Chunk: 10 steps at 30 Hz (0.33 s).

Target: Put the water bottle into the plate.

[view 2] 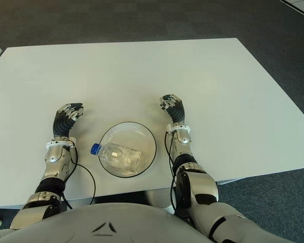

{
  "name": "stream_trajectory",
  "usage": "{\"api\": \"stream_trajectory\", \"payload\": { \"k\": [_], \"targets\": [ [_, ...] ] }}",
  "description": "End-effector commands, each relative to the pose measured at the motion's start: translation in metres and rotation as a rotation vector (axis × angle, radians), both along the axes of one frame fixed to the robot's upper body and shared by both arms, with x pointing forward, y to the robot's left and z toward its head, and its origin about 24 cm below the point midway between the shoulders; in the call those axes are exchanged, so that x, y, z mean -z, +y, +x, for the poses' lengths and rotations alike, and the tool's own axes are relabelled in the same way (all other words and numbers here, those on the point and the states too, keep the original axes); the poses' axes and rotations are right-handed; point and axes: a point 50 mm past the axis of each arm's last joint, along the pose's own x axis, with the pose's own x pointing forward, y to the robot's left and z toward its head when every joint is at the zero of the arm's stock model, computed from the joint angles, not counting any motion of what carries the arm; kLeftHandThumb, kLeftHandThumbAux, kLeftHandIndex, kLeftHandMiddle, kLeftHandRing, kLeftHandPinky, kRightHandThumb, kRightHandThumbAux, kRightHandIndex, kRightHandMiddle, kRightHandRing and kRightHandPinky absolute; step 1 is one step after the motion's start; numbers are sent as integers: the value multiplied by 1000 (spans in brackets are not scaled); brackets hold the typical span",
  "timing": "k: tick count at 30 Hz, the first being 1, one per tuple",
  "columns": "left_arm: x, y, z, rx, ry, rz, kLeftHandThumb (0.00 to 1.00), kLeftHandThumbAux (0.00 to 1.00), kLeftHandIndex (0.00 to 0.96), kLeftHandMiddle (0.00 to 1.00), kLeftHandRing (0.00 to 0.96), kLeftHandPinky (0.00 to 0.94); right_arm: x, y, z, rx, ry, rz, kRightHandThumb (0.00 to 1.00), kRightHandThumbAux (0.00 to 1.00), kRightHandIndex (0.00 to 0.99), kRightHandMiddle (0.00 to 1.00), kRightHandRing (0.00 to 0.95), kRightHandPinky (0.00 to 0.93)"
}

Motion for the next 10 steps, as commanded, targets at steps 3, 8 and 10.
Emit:
{"api": "stream_trajectory", "payload": {
  "k": [3,8,10],
  "targets": [
    [2,-1,-2,25,28,19,696,721,415,347,345,367,17,1,-8,22,110,22,703,732,430,504,527,531],
    [3,0,-2,29,45,15,694,721,414,348,344,373,19,1,-9,31,125,26,703,732,430,501,524,532],
    [4,0,-2,26,59,8,694,721,414,350,343,371,18,1,-9,32,119,27,703,732,430,501,524,535]
  ]
}}
